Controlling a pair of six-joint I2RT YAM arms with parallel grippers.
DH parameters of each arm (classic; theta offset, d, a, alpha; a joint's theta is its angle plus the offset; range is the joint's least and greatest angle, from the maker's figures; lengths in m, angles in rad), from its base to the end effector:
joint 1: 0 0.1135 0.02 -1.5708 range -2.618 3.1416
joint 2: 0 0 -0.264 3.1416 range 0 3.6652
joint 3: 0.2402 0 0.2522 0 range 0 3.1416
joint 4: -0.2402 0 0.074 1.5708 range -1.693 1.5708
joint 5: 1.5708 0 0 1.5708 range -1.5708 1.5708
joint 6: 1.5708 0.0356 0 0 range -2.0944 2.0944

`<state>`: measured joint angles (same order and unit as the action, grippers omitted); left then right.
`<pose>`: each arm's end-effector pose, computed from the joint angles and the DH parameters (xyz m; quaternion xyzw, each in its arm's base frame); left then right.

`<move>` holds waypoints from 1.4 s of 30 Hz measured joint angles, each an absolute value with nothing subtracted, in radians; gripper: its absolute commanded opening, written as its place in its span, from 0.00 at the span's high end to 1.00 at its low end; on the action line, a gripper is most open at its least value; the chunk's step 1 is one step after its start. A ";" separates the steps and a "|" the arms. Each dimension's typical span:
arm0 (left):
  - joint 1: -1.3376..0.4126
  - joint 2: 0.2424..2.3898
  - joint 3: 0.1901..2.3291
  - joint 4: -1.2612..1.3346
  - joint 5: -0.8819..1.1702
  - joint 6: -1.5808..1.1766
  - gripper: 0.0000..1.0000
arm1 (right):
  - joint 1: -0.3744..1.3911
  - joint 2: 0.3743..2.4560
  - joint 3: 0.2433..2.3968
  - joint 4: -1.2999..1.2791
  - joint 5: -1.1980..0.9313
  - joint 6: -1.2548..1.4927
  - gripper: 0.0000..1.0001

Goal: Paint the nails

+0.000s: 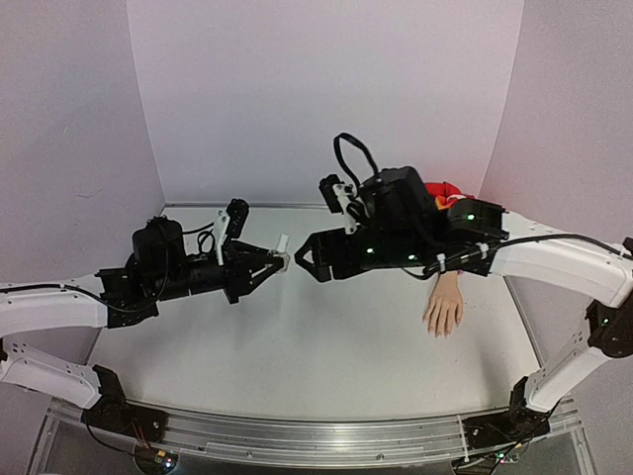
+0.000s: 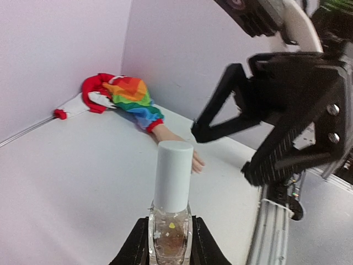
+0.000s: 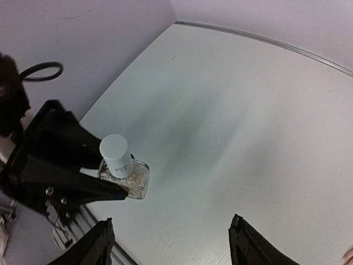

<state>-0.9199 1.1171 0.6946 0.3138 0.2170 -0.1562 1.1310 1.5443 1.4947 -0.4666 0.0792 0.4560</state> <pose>0.1517 -0.2118 0.2933 0.3429 0.6598 -0.4094 0.5286 0.1541 0.3208 0.3711 -0.2671 0.8214 0.3344 0.3770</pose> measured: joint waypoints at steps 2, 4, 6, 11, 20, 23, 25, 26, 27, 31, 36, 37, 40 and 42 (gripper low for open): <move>-0.920 1.087 0.683 0.318 0.305 -0.175 1.00 | 1.102 1.481 1.463 -0.462 -0.069 0.368 0.26; -0.920 1.065 0.673 0.331 0.421 -0.199 1.00 | 1.078 1.450 1.455 -0.457 -0.202 0.299 0.30; -0.920 1.062 0.672 0.354 0.529 -0.222 1.00 | 1.059 1.443 1.455 -0.441 -0.334 0.242 0.34; -0.922 1.091 0.680 0.417 0.748 -0.283 1.00 | 1.054 1.485 1.487 -0.434 -0.587 0.142 0.51; -0.922 1.134 0.708 0.448 0.869 -0.310 1.00 | 1.055 1.550 1.544 -0.395 -0.782 0.112 0.68; -0.922 1.135 0.708 0.460 0.884 -0.317 1.00 | 1.055 1.556 1.545 -0.386 -0.803 0.111 0.78; -0.922 1.135 0.708 0.473 0.887 -0.320 1.00 | 1.055 1.562 1.545 -0.381 -0.807 0.111 0.83; -0.922 1.135 0.708 0.477 0.885 -0.321 1.00 | 1.054 1.565 1.545 -0.378 -0.807 0.112 0.85; -0.922 1.135 0.708 0.476 0.881 -0.323 1.00 | 1.054 1.568 1.545 -0.373 -0.808 0.110 0.89; -0.922 1.125 0.707 0.468 0.818 -0.337 1.00 | 1.047 1.569 1.544 -0.351 -0.774 0.100 1.00; -0.930 1.085 0.708 0.386 0.565 -0.292 1.00 | 1.038 1.569 1.510 -0.258 -0.598 0.178 1.00; -0.935 1.084 0.709 0.369 0.484 -0.282 1.00 | 1.042 1.574 1.504 -0.241 -0.525 0.203 1.00; -0.947 1.106 0.726 0.322 0.248 -0.250 1.00 | 1.084 1.623 1.522 -0.210 -0.193 0.329 1.00; -0.951 1.155 0.759 0.286 0.114 -0.220 1.00 | 1.120 1.693 1.583 -0.240 0.058 0.448 1.00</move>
<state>-0.9512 1.1551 0.7593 0.2861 0.1141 -0.2196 1.1202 1.6929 1.5829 -0.2401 0.0579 0.4482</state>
